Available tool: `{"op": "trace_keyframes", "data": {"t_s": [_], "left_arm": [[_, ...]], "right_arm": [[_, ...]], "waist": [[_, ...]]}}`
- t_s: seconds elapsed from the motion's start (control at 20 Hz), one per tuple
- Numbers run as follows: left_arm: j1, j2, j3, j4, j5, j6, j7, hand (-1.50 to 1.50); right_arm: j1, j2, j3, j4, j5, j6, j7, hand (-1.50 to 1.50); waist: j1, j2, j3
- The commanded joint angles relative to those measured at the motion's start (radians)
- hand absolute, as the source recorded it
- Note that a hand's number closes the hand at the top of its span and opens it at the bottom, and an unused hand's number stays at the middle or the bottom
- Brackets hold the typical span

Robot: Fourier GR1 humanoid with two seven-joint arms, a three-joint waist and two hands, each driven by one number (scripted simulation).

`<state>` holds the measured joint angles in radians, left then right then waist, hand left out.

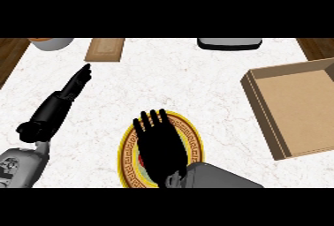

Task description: Pick the sweet potato from the plate and place it in the cardboard box

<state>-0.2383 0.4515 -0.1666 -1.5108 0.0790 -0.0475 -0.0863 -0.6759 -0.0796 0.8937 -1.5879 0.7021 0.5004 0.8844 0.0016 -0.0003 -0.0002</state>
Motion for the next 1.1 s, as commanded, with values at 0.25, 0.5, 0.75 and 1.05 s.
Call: {"op": "trace_keyframes", "data": {"t_s": [0.25, 0.5, 0.75, 1.05], "left_arm": [[0.059, -0.001, 0.053, -0.095, -0.021, -0.055, 0.036, 0.00], [0.008, -0.043, 0.070, -0.049, -0.060, -0.068, 0.052, 0.00], [-0.032, -0.110, 0.072, 0.024, -0.106, -0.054, 0.023, 0.00], [-0.011, -0.128, 0.096, -0.026, -0.115, -0.088, 0.053, 0.00]], "right_arm": [[-0.001, 0.078, -0.018, 0.147, 0.130, 0.014, -0.019, -1.50], [0.092, 0.079, -0.007, 0.151, 0.225, -0.021, -0.062, -1.50], [0.114, 0.024, -0.052, 0.146, 0.214, -0.011, -0.180, -1.50], [0.119, 0.079, -0.071, 0.255, 0.242, -0.047, -0.192, -1.50]], "waist": [[0.009, -0.001, 0.000], [0.001, -0.001, 0.000], [-0.004, 0.000, 0.000], [0.000, 0.000, 0.000]]}}
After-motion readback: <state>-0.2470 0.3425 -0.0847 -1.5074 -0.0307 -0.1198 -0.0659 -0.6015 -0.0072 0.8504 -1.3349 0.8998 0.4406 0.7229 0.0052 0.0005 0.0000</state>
